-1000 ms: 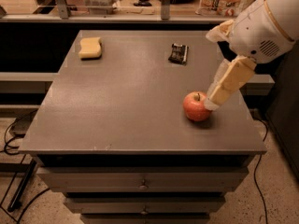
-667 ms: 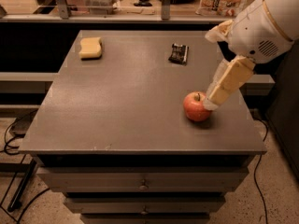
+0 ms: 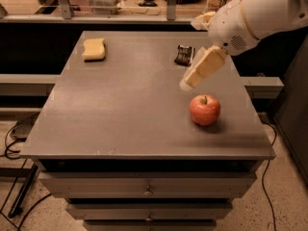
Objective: Pick sponge
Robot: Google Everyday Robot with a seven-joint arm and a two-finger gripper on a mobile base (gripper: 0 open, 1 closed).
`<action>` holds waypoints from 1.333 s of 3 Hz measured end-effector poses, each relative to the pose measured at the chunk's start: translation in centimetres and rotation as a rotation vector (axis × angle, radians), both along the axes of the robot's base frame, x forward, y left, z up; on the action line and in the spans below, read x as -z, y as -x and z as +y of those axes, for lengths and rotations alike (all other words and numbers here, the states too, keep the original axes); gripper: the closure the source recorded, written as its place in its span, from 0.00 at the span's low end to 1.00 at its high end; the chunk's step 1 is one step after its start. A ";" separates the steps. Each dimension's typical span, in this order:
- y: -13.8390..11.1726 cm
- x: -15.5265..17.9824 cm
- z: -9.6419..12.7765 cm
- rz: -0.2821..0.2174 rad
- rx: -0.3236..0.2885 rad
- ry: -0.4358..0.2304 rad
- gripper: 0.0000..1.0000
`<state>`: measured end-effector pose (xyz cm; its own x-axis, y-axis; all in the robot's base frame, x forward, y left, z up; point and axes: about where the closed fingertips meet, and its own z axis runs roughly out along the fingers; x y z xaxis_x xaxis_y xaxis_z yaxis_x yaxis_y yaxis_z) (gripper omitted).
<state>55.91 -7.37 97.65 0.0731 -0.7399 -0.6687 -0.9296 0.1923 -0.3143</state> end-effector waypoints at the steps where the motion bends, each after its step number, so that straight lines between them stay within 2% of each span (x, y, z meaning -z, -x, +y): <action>1: -4.9 0.9 2.9 -0.042 -0.008 -0.076 0.00; 2: -4.9 0.9 2.9 -0.042 -0.008 -0.076 0.00; 3: -5.7 2.0 3.8 -0.018 0.016 -0.080 0.00; 4: -7.8 3.1 6.1 -0.019 -0.004 -0.082 0.00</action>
Offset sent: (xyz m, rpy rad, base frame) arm 0.0424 0.0260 -0.0064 0.0659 -0.0381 0.0093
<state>63.70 -1.30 94.50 0.0892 -0.6824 -0.7255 -0.9243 0.2148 -0.3156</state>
